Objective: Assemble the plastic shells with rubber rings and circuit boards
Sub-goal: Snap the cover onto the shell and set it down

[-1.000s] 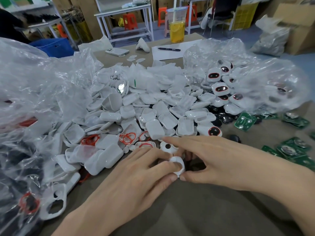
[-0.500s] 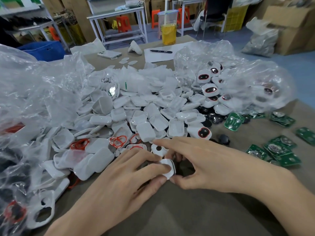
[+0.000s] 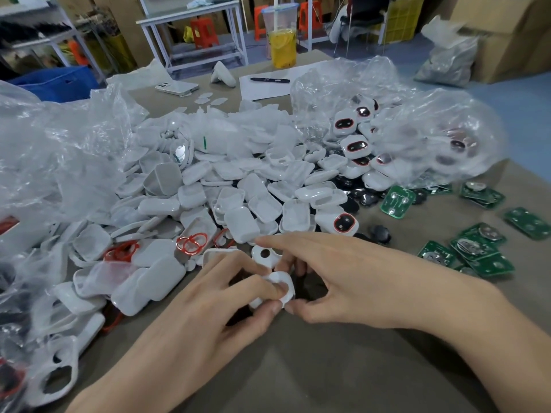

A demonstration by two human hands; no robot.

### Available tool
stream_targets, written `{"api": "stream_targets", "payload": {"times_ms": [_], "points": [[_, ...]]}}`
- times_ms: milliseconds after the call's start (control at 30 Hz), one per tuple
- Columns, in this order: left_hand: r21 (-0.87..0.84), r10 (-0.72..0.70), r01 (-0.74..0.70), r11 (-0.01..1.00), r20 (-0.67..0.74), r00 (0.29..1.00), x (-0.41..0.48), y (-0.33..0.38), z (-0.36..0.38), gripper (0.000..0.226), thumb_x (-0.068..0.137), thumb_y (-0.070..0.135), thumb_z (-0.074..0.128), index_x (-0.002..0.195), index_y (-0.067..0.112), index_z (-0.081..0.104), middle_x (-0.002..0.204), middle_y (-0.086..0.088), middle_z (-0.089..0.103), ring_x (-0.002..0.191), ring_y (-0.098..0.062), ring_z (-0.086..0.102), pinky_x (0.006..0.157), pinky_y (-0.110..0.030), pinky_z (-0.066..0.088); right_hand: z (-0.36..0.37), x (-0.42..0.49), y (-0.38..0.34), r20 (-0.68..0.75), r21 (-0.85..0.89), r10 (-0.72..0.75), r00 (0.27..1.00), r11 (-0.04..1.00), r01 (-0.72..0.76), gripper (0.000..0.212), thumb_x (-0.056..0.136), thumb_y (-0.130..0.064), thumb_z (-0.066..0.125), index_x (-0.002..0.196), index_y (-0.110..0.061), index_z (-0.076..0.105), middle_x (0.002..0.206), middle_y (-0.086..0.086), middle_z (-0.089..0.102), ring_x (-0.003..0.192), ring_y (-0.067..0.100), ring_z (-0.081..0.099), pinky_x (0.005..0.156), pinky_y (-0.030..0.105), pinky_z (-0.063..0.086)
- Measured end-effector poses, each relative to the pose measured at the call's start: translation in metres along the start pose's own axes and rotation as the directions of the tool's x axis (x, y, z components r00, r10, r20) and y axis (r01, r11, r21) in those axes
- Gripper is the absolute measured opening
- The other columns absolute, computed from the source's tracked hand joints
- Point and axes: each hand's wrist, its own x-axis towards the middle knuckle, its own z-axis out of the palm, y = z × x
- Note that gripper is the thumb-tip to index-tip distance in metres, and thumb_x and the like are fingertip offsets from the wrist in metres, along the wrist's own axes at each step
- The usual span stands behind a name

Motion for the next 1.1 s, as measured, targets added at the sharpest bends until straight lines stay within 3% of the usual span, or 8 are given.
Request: {"api": "stream_targets", "payload": {"times_ms": [467, 767, 867, 967, 1100], "points": [[-0.072, -0.128, 0.131, 0.989, 0.051, 0.99, -0.001, 0.006, -0.002, 0.017, 0.097, 0.054, 0.05, 0.1, 0.047, 0.065, 0.11, 0.025, 0.055, 0.109, -0.006, 0.053, 0.09, -0.018, 0.04, -0.005, -0.002, 0.006, 0.025, 0.042, 0.045, 0.999, 0.998, -0.046, 0.064, 0.091, -0.051, 0.062, 0.146, -0.05, 0.029, 0.117, -0.031, 0.053, 0.112, -0.014, 0.046, 0.095, 0.012, 0.039], [-0.051, -0.207, 0.208, 0.977, 0.018, 0.978, 0.002, 0.013, 0.001, 0.02, 0.092, 0.056, 0.047, 0.094, 0.046, 0.064, 0.103, 0.028, 0.055, 0.103, -0.004, 0.05, 0.088, -0.02, 0.037, -0.006, 0.001, 0.007, 0.057, 0.108, 0.091, 0.994, 0.99, -0.097, 0.064, 0.088, -0.044, 0.071, 0.144, -0.044, 0.041, 0.113, -0.028, 0.058, 0.109, -0.009, 0.05, 0.093, 0.011, 0.039], [0.03, -0.194, 0.194, 0.981, 0.005, 0.981, 0.0, 0.02, -0.001, 0.024, 0.094, 0.05, 0.045, 0.098, 0.042, 0.068, 0.102, 0.025, 0.058, 0.099, -0.004, 0.048, 0.087, -0.027, 0.04, -0.003, 0.004, 0.004, 0.07, 0.055, 0.103, 0.992, 0.993, -0.107, 0.055, 0.085, -0.051, 0.071, 0.136, -0.044, 0.051, 0.106, -0.033, 0.05, 0.104, -0.008, 0.046, 0.088, 0.016, 0.038], [0.062, -0.203, 0.201, 0.978, 0.039, 0.978, -0.002, 0.027, -0.005, 0.031, 0.096, 0.044, 0.038, 0.104, 0.039, 0.068, 0.105, 0.021, 0.056, 0.102, -0.008, 0.046, 0.09, -0.033, 0.041, 0.0, 0.009, 0.0, 0.073, 0.084, 0.128, 0.989, 0.988, -0.134, 0.045, 0.084, -0.046, 0.072, 0.127, -0.044, 0.059, 0.095, -0.034, 0.043, 0.094, -0.01, 0.045, 0.076, 0.017, 0.035], [0.058, -0.257, 0.252, 0.966, 0.109, 0.96, -0.003, 0.028, -0.008, 0.051, 0.091, 0.048, 0.018, 0.119, 0.049, 0.061, 0.122, 0.022, 0.043, 0.121, -0.004, 0.036, 0.104, -0.028, 0.028, 0.001, 0.01, -0.003, 0.077, 0.097, 0.151, 0.985, 0.983, -0.159, 0.04, 0.084, -0.042, 0.073, 0.123, -0.044, 0.063, 0.096, -0.017, 0.046, 0.093, -0.002, 0.046, 0.084, 0.027, 0.04]]}}
